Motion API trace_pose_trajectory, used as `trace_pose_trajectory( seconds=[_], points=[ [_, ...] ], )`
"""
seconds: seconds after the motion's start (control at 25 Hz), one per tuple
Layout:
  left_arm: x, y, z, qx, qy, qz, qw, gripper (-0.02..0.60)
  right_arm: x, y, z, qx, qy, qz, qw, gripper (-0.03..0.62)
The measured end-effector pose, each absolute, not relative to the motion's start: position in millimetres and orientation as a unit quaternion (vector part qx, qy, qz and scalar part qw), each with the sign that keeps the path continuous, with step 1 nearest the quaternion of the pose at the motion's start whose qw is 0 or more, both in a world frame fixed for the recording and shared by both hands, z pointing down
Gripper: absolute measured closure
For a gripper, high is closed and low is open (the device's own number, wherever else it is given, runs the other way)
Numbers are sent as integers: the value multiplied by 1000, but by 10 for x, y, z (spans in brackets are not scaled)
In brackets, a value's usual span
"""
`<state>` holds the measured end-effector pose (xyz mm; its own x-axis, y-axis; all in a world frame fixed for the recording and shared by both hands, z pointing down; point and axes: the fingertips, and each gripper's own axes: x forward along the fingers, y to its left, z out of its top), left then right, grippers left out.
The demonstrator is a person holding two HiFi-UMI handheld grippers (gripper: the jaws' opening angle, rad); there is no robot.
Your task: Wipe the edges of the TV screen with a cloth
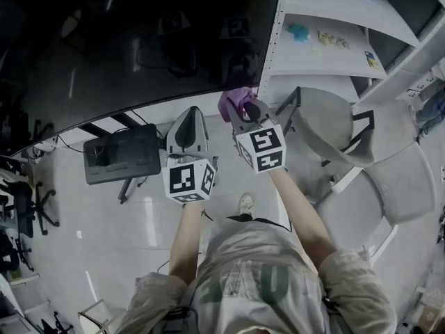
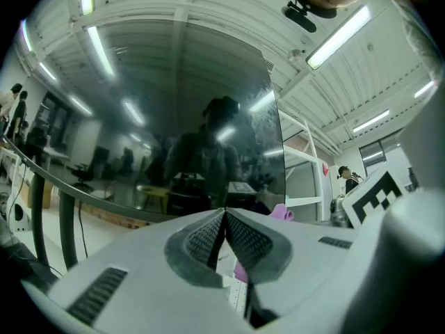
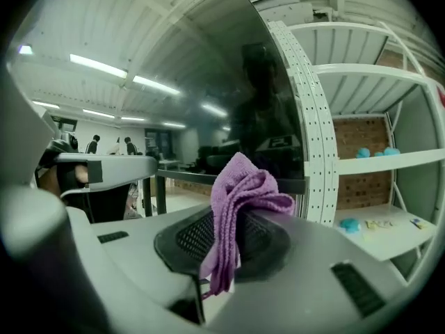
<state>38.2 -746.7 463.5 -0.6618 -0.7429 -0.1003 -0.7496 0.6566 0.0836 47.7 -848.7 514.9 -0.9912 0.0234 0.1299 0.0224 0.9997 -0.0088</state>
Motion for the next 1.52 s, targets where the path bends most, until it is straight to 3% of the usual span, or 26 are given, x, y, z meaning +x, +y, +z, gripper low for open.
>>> trace_pose_trajectory(
  seconds=[0.6, 1.52],
  points=[
    [129, -6001, 4427, -367, 928, 19, 60, 566, -93, -7555, 5258, -27, -992, -68, 106, 531],
    [-1844, -2739, 4348, -350, 935, 35, 56, 566, -1966, -4161, 5374, -24, -987, -90, 131, 531]
  ],
)
